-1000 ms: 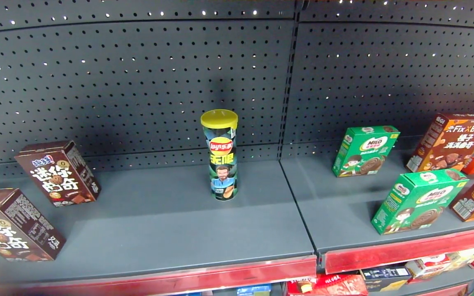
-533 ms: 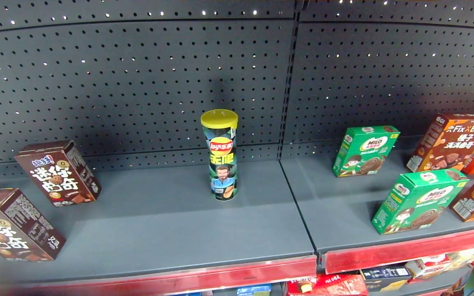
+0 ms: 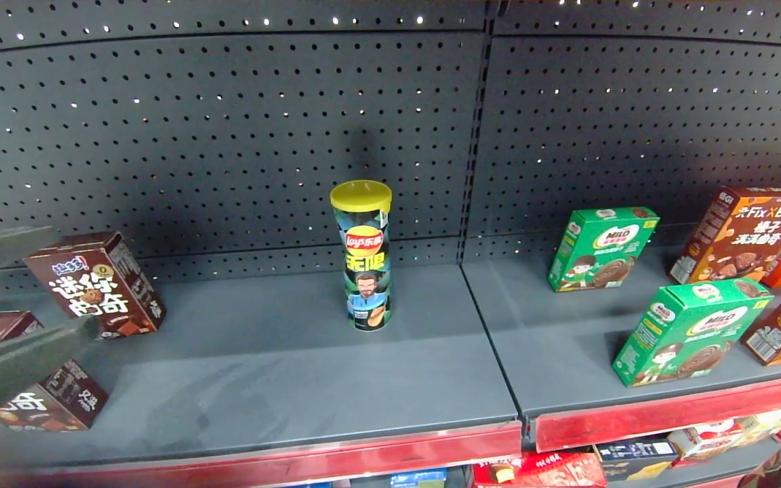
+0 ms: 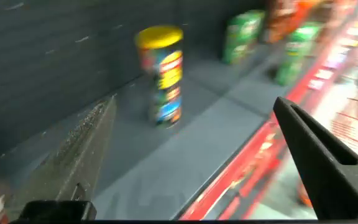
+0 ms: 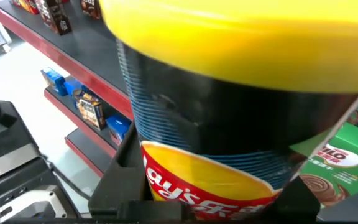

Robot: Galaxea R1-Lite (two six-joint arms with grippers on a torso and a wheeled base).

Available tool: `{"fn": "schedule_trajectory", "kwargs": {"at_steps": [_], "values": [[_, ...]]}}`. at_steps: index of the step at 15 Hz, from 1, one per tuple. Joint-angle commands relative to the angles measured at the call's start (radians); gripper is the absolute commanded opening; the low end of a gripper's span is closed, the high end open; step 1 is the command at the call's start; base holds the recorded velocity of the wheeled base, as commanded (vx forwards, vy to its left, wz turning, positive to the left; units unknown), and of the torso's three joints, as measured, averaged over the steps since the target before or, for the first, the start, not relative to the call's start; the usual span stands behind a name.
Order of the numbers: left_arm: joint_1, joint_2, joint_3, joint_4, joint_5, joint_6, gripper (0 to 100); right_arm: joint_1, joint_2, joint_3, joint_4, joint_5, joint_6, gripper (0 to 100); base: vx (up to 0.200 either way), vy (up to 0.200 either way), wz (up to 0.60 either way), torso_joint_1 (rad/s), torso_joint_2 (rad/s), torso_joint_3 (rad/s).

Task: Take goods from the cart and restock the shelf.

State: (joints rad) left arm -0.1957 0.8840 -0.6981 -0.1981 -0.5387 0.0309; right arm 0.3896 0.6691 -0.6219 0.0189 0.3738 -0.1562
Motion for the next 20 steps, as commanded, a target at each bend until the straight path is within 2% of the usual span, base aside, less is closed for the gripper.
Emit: {"fn": "schedule_trajectory", "kwargs": {"at_steps": [1,4,6,8,9,12,14,17,19,20], "values": [[-0.004,0.141,-0.008,-0.017,-0.044,0.004,100,-0.005,-0.014,-0.002,-0.001,0.000,0.000,0,0.000,0.000,0.00,0.000,0.00,0.000],[-0.008,0.259,0.008,-0.159,-0.066,0.007,100,-0.005,-0.014,-0.005,-0.001,0.000,0.000,0,0.000,0.000,0.00,0.000,0.00,0.000],[-0.008,0.332,0.002,-0.222,-0.075,0.004,100,-0.003,-0.014,-0.015,-0.002,0.002,0.000,0,0.000,0.000,0.00,0.000,0.00,0.000],[-0.007,0.358,-0.001,-0.236,-0.083,0.003,100,-0.003,-0.013,-0.019,-0.002,0.002,0.000,0,0.000,0.000,0.00,0.000,0.00,0.000],[-0.004,0.444,-0.001,-0.305,-0.112,0.003,100,-0.001,-0.010,-0.019,-0.002,0.004,0.000,0,0.000,0.000,0.00,0.000,0.00,0.000],[-0.004,0.549,-0.008,-0.411,-0.153,0.001,100,0.012,-0.011,-0.021,-0.007,0.005,0.000,0,0.000,0.000,0.00,0.000,0.00,0.000],[-0.004,0.604,-0.012,-0.449,-0.155,0.004,100,0.014,-0.013,-0.015,-0.007,0.005,0.000,0,0.000,0.000,0.00,0.000,0.00,0.000],[-0.004,0.724,-0.049,-0.540,-0.179,0.006,100,0.014,-0.013,-0.012,-0.007,0.004,0.001,0,0.000,0.000,0.00,0.000,0.00,0.000],[-0.004,0.783,-0.109,-0.541,-0.199,0.011,100,0.009,-0.013,-0.012,-0.007,0.002,0.001,0,0.000,0.000,0.00,0.000,0.00,0.000],[-0.004,0.817,-0.149,-0.543,-0.201,0.023,100,0.009,-0.013,-0.012,-0.005,0.002,0.001,0,0.000,0.000,0.00,0.000,0.00,0.000]]}}
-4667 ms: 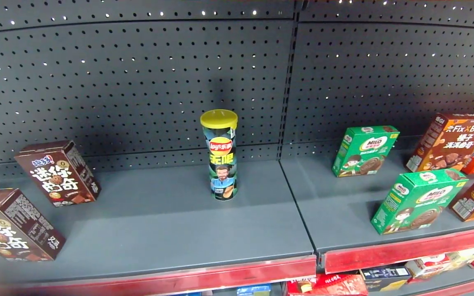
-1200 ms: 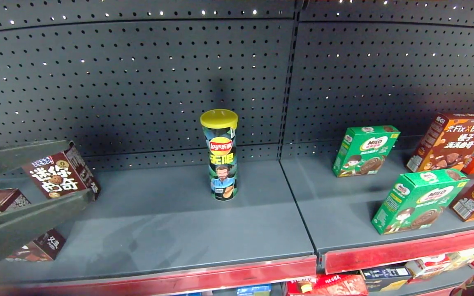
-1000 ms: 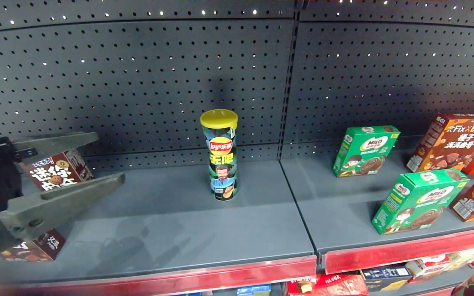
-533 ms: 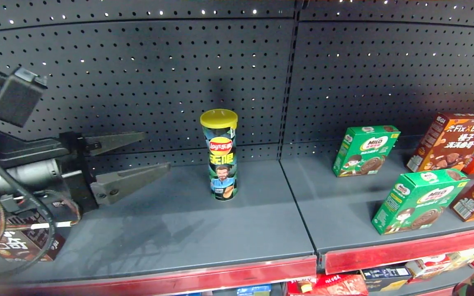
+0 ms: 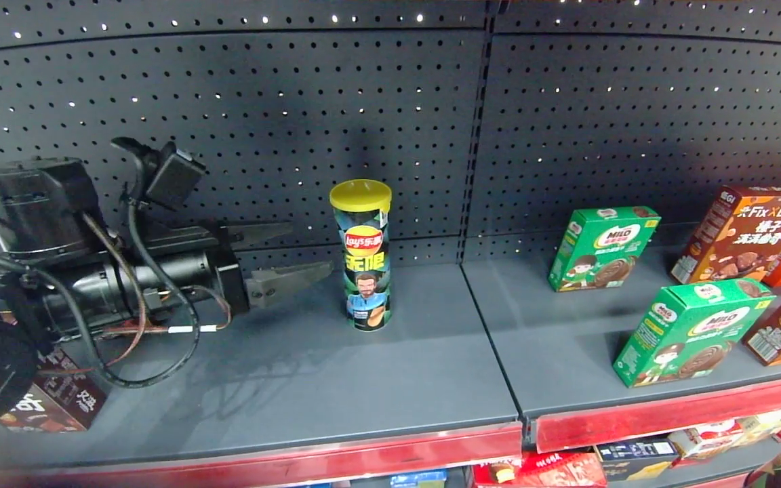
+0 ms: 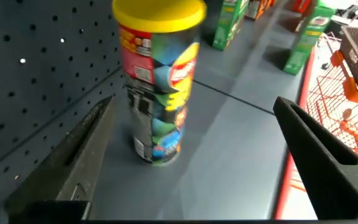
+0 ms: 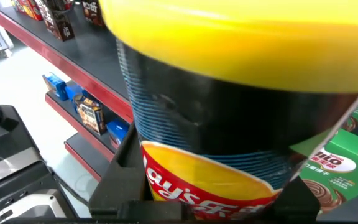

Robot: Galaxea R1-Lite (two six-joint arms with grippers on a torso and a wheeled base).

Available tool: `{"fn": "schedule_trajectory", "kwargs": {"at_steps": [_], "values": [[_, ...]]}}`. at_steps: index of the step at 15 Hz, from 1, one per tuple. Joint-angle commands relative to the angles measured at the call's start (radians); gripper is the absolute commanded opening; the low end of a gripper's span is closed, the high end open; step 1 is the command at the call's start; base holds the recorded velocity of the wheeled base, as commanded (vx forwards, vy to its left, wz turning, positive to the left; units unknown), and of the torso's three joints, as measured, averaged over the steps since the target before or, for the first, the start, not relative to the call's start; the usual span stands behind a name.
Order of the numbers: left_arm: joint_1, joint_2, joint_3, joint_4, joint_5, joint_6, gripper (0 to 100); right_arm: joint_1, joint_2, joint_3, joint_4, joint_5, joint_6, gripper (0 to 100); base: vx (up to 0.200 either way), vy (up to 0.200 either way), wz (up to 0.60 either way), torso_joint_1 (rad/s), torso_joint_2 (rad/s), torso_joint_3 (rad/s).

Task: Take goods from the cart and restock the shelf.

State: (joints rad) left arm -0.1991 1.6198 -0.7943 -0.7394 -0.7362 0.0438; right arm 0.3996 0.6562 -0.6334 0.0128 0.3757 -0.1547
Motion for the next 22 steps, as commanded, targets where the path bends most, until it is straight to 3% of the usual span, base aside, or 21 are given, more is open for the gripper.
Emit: {"fn": "schedule_trajectory", "kwargs": {"at_steps": [1,3,7,9,10,18,22], "values": [[0.000,0.104,-0.077,0.000,-0.006,0.019,100,-0.001,0.002,0.000,0.001,0.000,0.000,0,0.000,0.000,0.00,0.000,0.00,0.000],[0.003,0.161,-0.134,-0.002,-0.048,0.036,100,-0.005,0.003,0.000,0.001,0.000,0.001,0,0.000,0.000,0.00,0.000,0.00,0.000],[0.015,0.247,-0.224,-0.003,-0.108,0.037,100,-0.007,0.007,0.001,0.003,0.000,0.003,0,0.000,0.000,0.00,0.000,0.00,0.000],[0.040,0.273,-0.247,-0.006,-0.210,0.037,100,-0.007,0.007,0.000,0.003,0.000,0.003,0,0.000,0.000,0.00,0.000,0.00,0.000],[0.049,0.292,-0.260,-0.028,-0.227,0.036,100,-0.008,0.005,0.001,0.004,0.000,0.003,0,0.000,0.000,0.00,0.000,0.00,0.000],[0.037,0.365,-0.336,-0.064,-0.246,0.034,100,-0.008,0.003,0.003,0.004,0.000,0.003,0,0.000,0.000,0.00,0.000,0.00,0.000],[0.001,0.382,-0.344,-0.064,-0.244,0.033,100,-0.008,0.005,0.001,0.004,0.002,0.003,0,0.000,0.000,0.00,0.000,0.00,0.000]]}}
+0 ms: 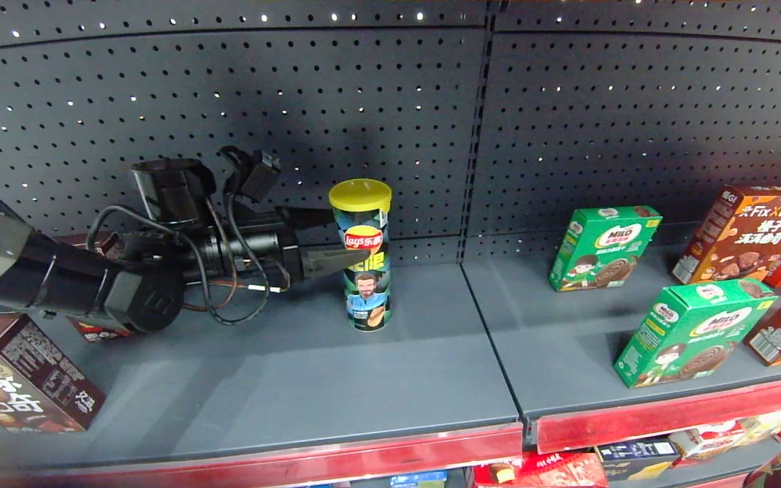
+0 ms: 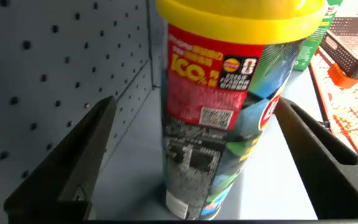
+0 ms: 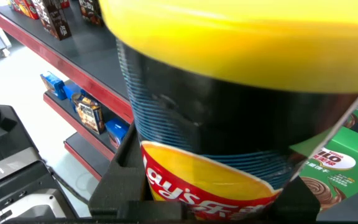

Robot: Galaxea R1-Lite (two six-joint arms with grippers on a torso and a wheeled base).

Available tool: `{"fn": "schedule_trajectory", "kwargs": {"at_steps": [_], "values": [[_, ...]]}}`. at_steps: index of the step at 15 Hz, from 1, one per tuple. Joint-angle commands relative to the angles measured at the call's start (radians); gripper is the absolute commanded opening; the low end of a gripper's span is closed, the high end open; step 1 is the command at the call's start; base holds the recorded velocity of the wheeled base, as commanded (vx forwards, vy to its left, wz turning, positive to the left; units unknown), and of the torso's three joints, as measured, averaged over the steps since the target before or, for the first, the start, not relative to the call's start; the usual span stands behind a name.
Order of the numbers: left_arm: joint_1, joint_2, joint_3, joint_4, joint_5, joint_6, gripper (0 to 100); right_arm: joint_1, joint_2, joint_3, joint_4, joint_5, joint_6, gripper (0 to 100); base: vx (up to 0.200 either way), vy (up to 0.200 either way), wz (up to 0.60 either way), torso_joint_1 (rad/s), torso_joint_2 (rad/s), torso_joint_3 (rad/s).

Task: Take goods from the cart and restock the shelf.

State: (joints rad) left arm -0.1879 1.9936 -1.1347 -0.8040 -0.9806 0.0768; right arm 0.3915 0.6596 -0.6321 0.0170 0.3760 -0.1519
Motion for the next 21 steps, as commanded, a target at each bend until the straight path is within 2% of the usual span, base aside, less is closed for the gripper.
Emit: {"fn": "schedule_trajectory", "kwargs": {"at_steps": [1,4,9,14,15,21], "values": [[-0.013,0.010,-0.004,0.000,0.000,0.000,100,0.000,0.002,0.003,0.000,0.001,0.000,0,0.000,0.000,0.00,0.000,0.00,0.000],[-0.025,0.014,-0.014,0.005,0.002,0.000,100,0.001,-0.001,0.008,0.000,0.001,-0.001,0,0.000,0.000,0.00,0.000,0.00,0.000],[-0.065,0.044,-0.119,0.052,0.002,-0.005,100,0.001,-0.003,0.011,0.000,0.001,-0.001,0,0.000,0.000,0.00,0.000,0.00,0.000],[-0.079,0.059,-0.123,0.057,0.003,0.001,100,0.001,-0.011,0.019,0.000,0.001,-0.001,0,0.000,0.000,0.00,0.000,0.00,0.000],[-0.079,0.059,-0.123,0.062,0.005,0.001,0,0.001,-0.014,0.025,0.000,0.001,-0.001,0,0.000,0.000,0.00,0.000,0.00,0.000],[-0.087,0.051,-0.123,0.060,0.037,0.001,0,0.001,-0.014,0.029,0.000,0.001,-0.001,0,0.000,0.000,0.00,0.000,0.00,0.000]]}}
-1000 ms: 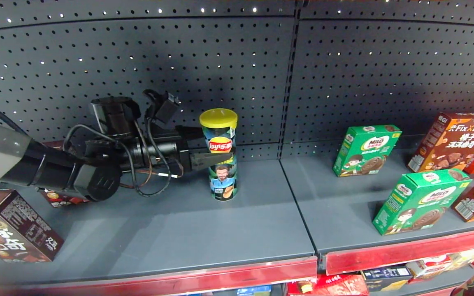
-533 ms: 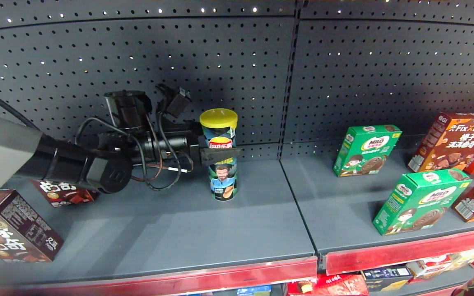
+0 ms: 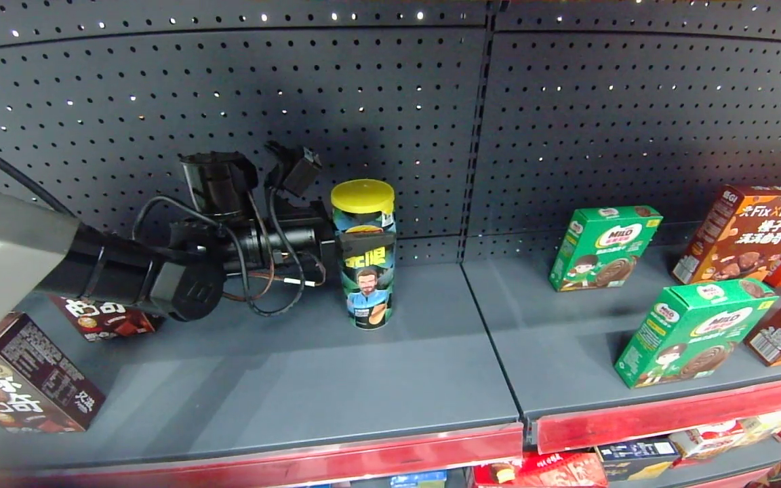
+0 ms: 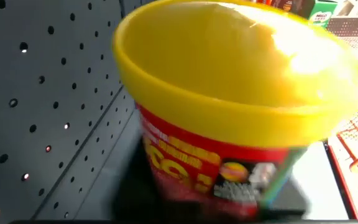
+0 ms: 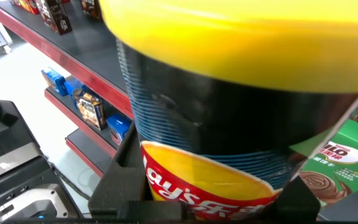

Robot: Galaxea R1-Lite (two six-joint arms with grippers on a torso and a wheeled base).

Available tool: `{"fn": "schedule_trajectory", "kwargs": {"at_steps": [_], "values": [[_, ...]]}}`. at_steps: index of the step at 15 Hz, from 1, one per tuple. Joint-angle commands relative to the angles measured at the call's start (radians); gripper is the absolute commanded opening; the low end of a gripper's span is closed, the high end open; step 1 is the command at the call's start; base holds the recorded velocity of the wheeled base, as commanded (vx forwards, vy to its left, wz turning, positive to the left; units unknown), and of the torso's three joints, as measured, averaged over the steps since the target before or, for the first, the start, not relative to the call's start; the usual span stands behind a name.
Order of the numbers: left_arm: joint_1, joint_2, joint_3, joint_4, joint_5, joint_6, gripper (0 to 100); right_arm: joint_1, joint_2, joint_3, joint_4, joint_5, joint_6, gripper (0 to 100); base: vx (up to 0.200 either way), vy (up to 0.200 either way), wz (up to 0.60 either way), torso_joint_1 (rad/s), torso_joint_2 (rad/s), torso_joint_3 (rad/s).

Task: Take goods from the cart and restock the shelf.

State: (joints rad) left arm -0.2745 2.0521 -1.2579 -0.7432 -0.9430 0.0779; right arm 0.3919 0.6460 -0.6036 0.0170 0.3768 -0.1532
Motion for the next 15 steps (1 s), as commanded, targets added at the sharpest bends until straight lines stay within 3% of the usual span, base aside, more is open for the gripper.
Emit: {"fn": "schedule_trajectory", "kwargs": {"at_steps": [1,5,7,12,15], "values": [[-0.002,-0.013,0.000,-0.001,0.001,-0.001,0,0.001,0.000,0.002,0.000,0.001,0.000,0,0.000,0.000,0.00,0.000,0.00,0.000],[-0.002,-0.093,0.015,0.004,0.013,-0.006,0,-0.001,0.000,0.004,0.000,-0.001,0.001,0,0.000,0.000,0.00,0.000,0.00,0.000],[-0.025,-0.175,0.086,0.002,0.052,-0.018,0,-0.001,0.000,0.005,0.000,-0.001,0.001,0,0.000,0.000,0.00,0.000,0.00,0.000],[-0.049,-0.333,0.247,0.001,0.052,-0.067,0,-0.001,0.000,0.002,0.000,-0.001,0.001,0,0.000,0.000,0.00,0.000,0.00,0.000],[-0.051,-0.385,0.334,-0.005,0.050,-0.075,0,-0.001,0.001,0.002,0.000,-0.001,0.003,0,0.000,0.000,0.00,0.000,0.00,0.000]]}}
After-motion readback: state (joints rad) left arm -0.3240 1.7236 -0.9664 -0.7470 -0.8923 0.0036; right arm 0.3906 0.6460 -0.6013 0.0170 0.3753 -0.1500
